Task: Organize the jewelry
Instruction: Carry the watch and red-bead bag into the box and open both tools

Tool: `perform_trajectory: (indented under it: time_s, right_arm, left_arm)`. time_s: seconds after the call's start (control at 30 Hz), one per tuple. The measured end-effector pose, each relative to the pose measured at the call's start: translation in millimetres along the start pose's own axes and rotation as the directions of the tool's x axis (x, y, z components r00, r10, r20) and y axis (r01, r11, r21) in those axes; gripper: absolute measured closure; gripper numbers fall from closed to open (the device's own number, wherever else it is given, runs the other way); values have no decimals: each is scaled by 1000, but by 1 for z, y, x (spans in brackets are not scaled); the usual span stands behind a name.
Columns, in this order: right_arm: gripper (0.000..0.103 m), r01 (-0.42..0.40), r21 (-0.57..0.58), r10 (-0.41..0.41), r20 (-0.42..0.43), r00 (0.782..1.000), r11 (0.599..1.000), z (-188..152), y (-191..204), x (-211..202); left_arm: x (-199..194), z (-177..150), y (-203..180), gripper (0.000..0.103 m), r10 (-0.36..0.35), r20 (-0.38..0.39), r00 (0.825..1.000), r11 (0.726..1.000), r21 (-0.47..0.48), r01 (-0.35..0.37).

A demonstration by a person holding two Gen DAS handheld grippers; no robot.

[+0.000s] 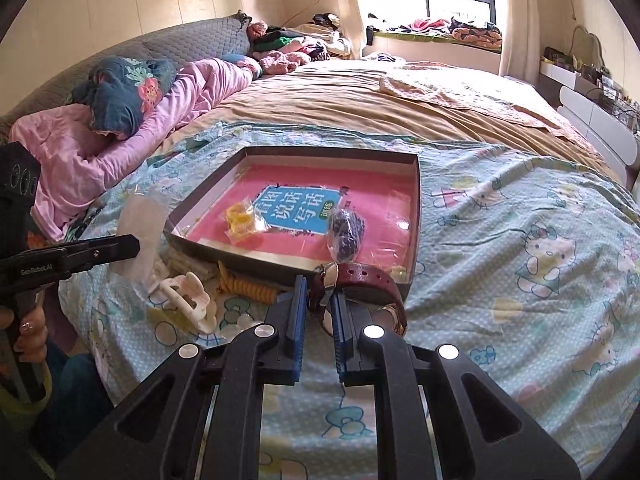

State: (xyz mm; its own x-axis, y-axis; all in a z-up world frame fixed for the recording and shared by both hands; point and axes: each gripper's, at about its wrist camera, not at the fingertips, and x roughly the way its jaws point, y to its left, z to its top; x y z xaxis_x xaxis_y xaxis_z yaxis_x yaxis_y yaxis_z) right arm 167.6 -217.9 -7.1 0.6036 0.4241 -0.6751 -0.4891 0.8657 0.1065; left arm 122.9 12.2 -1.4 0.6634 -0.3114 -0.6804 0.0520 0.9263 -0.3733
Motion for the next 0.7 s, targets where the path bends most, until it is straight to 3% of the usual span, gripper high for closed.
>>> perform_trajectory:
  time_s: [0.37,0.7]
  right_arm:
    - [92,-31,-27,31,21,999,999,25,9,11]
    - [92,-12,-29,13,34,999,1000,44,2,19]
  left_arm:
    - [16,33,-5,87,0,-2,1000,1000,12,0]
    - [36,58,-16,87,-19,-6,1000,999,48,19]
